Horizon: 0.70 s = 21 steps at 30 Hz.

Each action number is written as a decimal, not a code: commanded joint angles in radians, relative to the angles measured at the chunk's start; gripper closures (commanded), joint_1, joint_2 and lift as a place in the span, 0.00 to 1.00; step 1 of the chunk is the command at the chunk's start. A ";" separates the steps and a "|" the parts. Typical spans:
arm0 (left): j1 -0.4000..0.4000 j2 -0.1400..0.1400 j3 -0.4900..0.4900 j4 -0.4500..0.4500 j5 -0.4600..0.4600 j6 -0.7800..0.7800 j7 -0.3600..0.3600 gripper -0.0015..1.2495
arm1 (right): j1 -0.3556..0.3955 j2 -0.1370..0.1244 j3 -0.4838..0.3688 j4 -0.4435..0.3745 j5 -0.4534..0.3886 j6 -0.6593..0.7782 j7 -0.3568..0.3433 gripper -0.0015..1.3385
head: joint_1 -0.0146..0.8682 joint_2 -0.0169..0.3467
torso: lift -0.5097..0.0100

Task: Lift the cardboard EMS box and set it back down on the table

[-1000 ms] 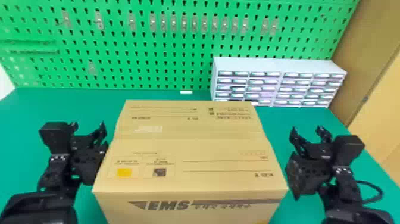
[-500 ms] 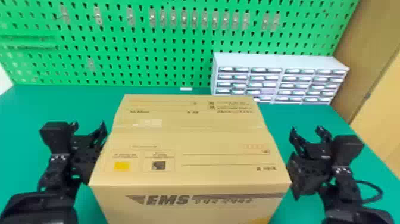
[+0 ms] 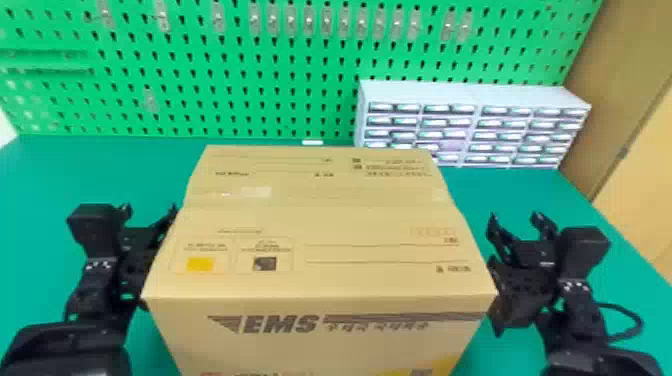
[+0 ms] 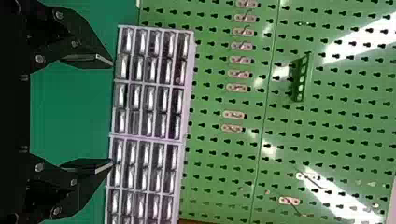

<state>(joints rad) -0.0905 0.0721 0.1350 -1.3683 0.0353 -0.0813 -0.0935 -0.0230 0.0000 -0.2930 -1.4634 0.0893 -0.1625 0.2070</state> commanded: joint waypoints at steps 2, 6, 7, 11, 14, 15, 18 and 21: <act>0.000 0.000 0.002 0.000 0.000 0.000 0.000 0.37 | 0.000 0.001 0.000 0.000 0.003 0.003 0.000 0.38 | 0.78 0.01 | 0.85; 0.000 0.000 0.000 0.000 0.000 0.000 0.000 0.37 | 0.000 0.001 0.000 0.000 0.004 0.004 0.000 0.38 | 0.78 0.01 | 0.83; 0.000 0.000 0.000 0.000 0.000 0.000 0.000 0.37 | 0.000 0.001 0.000 0.000 0.004 0.004 0.000 0.38 | 0.78 0.01 | 0.83; 0.000 0.000 0.002 0.000 0.000 0.000 0.000 0.37 | 0.000 0.001 0.000 0.000 0.007 0.004 0.000 0.38 | 0.78 0.01 | 0.81; 0.000 0.000 0.002 0.000 0.000 0.000 0.000 0.37 | 0.000 0.001 -0.002 0.000 0.009 0.006 0.000 0.38 | 0.78 0.01 | 0.80; 0.000 0.000 0.002 0.000 0.000 0.000 0.000 0.37 | 0.000 0.001 0.000 0.000 0.007 0.006 0.000 0.38 | 0.78 0.01 | 0.80; 0.000 0.000 0.002 0.001 0.000 0.000 0.000 0.37 | 0.000 0.001 0.000 0.000 -0.005 0.003 0.000 0.38 | 0.78 0.01 | 0.81; 0.000 0.000 0.002 0.001 0.000 0.000 0.000 0.37 | 0.000 0.001 0.000 0.000 -0.006 0.003 0.000 0.38 | 0.78 0.01 | 0.81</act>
<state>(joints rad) -0.0904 0.0721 0.1365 -1.3674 0.0353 -0.0813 -0.0935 -0.0229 0.0000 -0.2933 -1.4634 0.0890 -0.1576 0.2070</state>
